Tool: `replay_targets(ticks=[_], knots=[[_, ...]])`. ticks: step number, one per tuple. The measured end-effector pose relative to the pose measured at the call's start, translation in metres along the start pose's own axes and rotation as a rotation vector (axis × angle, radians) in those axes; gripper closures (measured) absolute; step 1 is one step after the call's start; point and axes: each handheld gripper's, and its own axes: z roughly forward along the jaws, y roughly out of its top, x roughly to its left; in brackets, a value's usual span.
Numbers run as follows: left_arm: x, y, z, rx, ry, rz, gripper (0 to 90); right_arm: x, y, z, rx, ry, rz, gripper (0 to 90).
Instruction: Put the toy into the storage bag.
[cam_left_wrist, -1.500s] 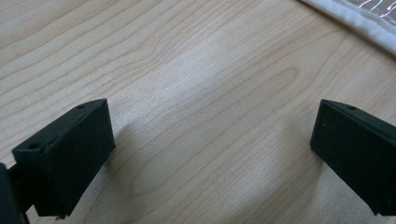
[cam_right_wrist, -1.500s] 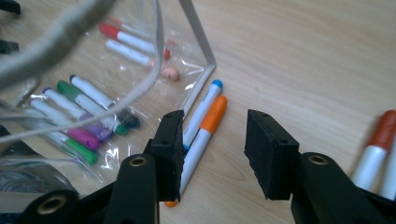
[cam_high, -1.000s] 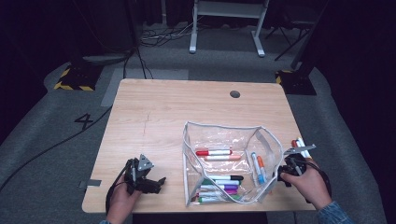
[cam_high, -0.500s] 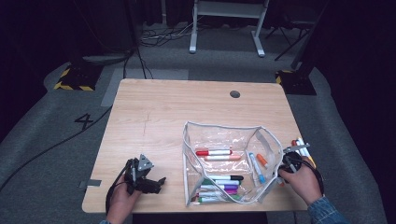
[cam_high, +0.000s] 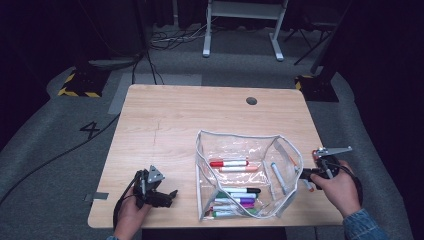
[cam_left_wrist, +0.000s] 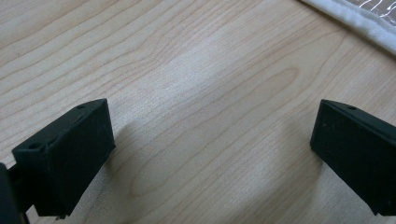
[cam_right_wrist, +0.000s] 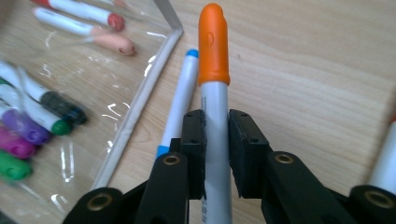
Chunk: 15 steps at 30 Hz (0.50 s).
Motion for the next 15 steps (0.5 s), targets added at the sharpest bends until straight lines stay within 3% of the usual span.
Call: replay_targets(ticks=[1,6,10,13,15], knots=[[0.0,0.0,0.0,0.0,0.001,0.001,0.0,0.001,0.004,-0.01,-0.013,0.007,-0.011,77.1],[0.0,0.0,0.0,0.0,0.0,0.0,0.0,0.004,0.014,-0.03,-0.036,0.011,-0.032,77.1],[0.0,0.0,0.0,0.0,0.0,0.0,0.0,0.009,0.025,-0.048,-0.064,0.017,-0.076,77.2],[0.0,0.0,0.0,0.0,0.0,0.001,0.0,0.019,0.04,-0.072,-0.094,0.015,-0.115,77.1],[0.0,0.0,0.0,0.0,0.0,0.0,0.0,0.021,0.044,-0.077,-0.1,0.016,-0.13,77.1]])
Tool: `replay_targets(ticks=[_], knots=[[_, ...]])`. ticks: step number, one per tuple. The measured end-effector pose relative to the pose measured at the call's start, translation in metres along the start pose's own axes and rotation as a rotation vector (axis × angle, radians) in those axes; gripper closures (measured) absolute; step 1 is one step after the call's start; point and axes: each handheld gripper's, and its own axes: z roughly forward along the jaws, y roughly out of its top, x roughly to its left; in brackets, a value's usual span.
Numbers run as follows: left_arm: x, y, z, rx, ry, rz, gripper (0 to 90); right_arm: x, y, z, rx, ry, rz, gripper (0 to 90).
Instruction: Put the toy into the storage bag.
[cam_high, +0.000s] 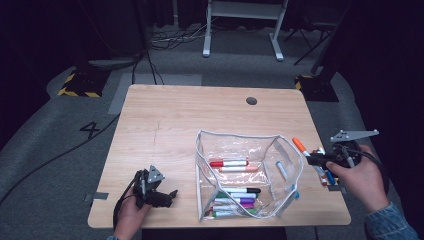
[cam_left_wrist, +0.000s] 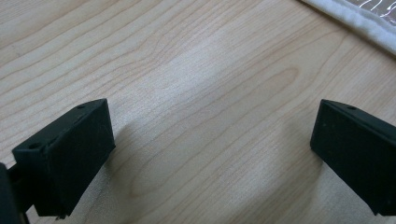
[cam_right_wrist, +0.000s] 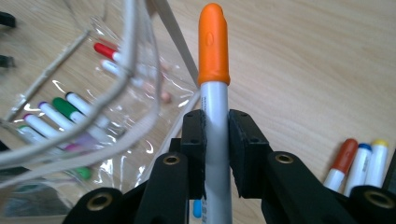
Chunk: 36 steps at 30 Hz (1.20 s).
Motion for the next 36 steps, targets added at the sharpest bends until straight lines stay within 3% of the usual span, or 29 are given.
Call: replay_targets(ticks=[8,17,24,36], knots=[[0.0,0.0,0.0,0.0,0.0,0.001,0.0,0.02,0.026,-0.026,-0.041,0.031,-0.084,77.1],[0.0,0.0,0.0,0.001,0.0,0.001,0.0,0.051,0.052,-0.036,-0.023,0.103,-0.196,77.1],[0.0,0.0,0.0,0.0,0.0,0.001,0.0,0.068,0.065,-0.032,0.004,0.132,-0.25,77.1],[0.0,0.0,0.0,0.001,0.0,0.001,0.0,0.105,0.084,-0.008,0.081,0.205,-0.359,77.1]])
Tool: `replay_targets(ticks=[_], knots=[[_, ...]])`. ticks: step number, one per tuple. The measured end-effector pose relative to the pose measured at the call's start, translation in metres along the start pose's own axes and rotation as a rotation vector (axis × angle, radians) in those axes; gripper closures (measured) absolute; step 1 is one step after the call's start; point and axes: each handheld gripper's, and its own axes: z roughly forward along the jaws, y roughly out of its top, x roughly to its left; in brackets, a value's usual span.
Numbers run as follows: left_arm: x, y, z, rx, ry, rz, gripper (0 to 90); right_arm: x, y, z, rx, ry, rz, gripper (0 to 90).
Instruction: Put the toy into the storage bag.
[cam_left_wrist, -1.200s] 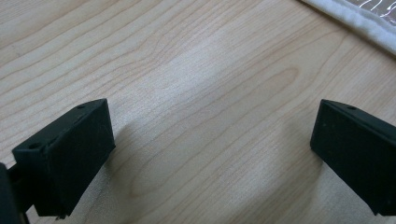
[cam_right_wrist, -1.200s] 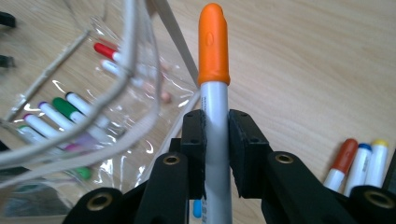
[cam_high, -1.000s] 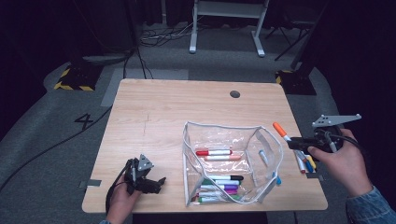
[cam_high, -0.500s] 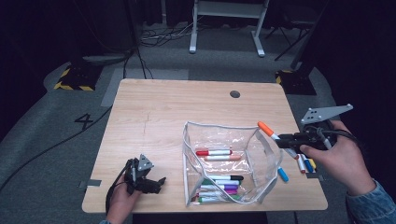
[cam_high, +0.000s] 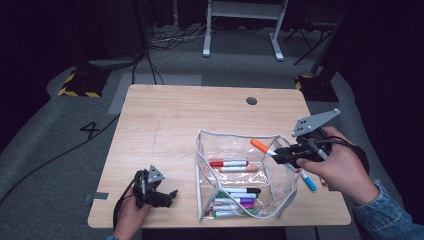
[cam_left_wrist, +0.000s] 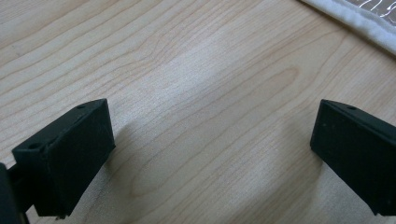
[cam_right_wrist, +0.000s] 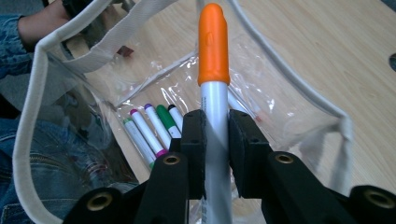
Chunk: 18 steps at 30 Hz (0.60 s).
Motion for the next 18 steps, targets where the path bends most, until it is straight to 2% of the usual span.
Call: replay_targets(ticks=[4,6,12,18], knots=[[0.0,0.0,0.0,0.0,0.0,0.0,0.0,0.008,0.01,0.016,0.045,0.037,-0.038,77.1],[0.0,0.0,0.0,0.0,0.0,0.0,0.0,0.009,0.011,0.018,0.051,0.044,-0.045,77.1],[0.0,0.0,0.0,0.0,-0.001,-0.001,0.0,0.019,0.018,0.038,0.115,0.079,-0.082,77.1],[0.0,0.0,0.0,0.0,0.0,0.0,0.0,0.027,0.024,0.065,0.18,0.121,-0.113,77.1]])
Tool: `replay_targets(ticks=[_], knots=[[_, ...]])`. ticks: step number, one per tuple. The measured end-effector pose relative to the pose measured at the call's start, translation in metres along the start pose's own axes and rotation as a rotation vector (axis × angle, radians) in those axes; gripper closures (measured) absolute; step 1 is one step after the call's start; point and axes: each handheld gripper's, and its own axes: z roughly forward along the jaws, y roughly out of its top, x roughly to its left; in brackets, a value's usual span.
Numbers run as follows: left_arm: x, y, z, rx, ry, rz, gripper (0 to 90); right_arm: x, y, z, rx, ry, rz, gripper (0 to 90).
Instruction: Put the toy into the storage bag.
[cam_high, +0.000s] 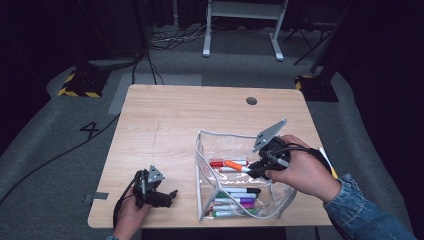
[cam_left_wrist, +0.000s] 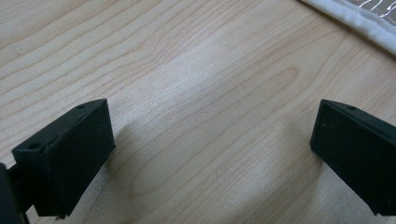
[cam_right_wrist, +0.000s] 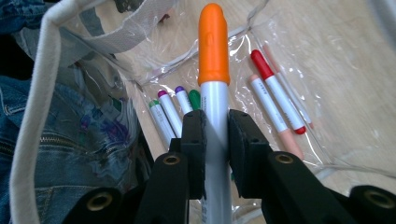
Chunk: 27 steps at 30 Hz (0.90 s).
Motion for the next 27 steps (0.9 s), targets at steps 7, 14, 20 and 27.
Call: replay_targets(ticks=[7,14,20,27], knots=[[0.0,0.0,0.0,0.0,-0.001,0.001,0.0,0.0,0.009,0.022,0.068,0.026,-0.012,77.1],[0.0,0.0,0.0,0.0,-0.002,0.001,0.0,0.0,0.016,0.047,0.154,0.041,-0.019,77.1],[0.0,0.0,0.0,0.0,-0.002,0.002,0.0,-0.001,0.02,0.065,0.197,0.055,-0.026,77.1],[0.0,0.0,0.0,0.0,-0.002,0.002,0.0,-0.001,0.02,0.078,0.224,0.07,-0.021,77.1]])
